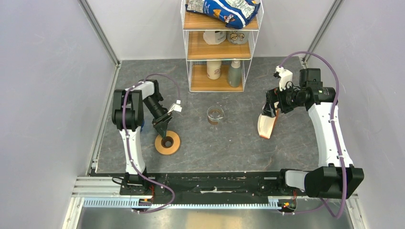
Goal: Place the coffee filter in the dripper
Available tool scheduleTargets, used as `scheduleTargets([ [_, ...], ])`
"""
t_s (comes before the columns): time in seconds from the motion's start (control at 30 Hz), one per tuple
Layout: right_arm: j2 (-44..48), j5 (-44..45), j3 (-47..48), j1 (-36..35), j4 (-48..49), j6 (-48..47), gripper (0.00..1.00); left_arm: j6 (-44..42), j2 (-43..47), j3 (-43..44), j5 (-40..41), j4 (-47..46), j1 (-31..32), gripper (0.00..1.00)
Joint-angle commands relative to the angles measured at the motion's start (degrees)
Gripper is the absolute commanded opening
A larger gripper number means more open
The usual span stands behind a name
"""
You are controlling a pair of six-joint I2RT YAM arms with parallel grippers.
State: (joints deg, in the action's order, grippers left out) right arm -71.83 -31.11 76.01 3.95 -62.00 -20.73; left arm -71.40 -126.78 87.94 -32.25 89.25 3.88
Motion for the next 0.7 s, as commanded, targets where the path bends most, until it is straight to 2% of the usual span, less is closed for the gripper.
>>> scheduleTargets([
  [0.0, 0.31, -0.26, 2.21, -0.17, -0.55, -0.64, 0.99, -3.75, 0.69, -1.67, -2.16, -0.15, -0.01, 0.67],
  [0.23, -0.07, -0.79, 2.65, -0.17, -0.19, -0.26, 0.99, -3.14, 2.97, -1.78, -4.42, 2.19, -0.05, 0.41],
  [0.47, 0.9, -1.63, 1.98, -0.17, -0.14, 0.13, 0.99, 0.93, 11.12, -3.34, -7.87, 5.14, -0.09, 0.05],
  [0.5, 1.14, -1.98, 1.8, -0.17, 0.0, 0.31, 0.99, 1.69, 12.61, -3.78, -8.28, 5.14, -0.07, 0.02],
  [0.67, 3.21, -2.77, 0.55, -0.16, 3.09, 4.66, 0.99, 8.31, 20.54, -3.2, -11.28, 5.17, -0.12, 0.02],
])
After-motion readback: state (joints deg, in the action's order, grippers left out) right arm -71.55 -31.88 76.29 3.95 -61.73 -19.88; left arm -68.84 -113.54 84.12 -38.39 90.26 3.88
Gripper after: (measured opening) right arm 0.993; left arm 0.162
